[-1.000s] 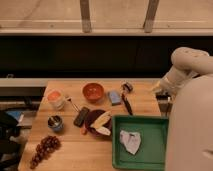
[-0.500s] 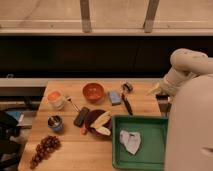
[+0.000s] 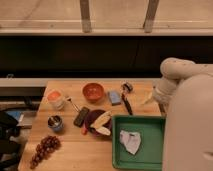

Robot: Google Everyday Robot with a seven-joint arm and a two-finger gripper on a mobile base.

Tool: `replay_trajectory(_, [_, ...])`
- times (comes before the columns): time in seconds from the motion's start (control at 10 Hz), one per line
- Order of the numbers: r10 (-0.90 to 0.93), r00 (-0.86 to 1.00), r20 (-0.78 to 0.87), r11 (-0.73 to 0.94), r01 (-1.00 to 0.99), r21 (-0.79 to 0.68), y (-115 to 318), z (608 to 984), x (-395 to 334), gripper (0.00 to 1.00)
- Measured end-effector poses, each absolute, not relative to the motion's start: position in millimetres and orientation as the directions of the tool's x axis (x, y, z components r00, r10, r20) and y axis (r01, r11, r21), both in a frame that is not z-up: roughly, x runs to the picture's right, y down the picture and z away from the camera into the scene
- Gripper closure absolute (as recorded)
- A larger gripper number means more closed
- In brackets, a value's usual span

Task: Wipe tray with towel

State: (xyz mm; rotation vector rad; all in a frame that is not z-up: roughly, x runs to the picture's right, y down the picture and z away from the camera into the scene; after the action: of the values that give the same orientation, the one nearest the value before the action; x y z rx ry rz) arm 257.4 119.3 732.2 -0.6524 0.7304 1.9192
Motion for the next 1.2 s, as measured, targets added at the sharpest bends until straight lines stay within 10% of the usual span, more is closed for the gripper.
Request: replay_trajectory(1.2, [0.443,-0.301,-0.845,-0.321,-0.933,0.164,191,743,230,0.2])
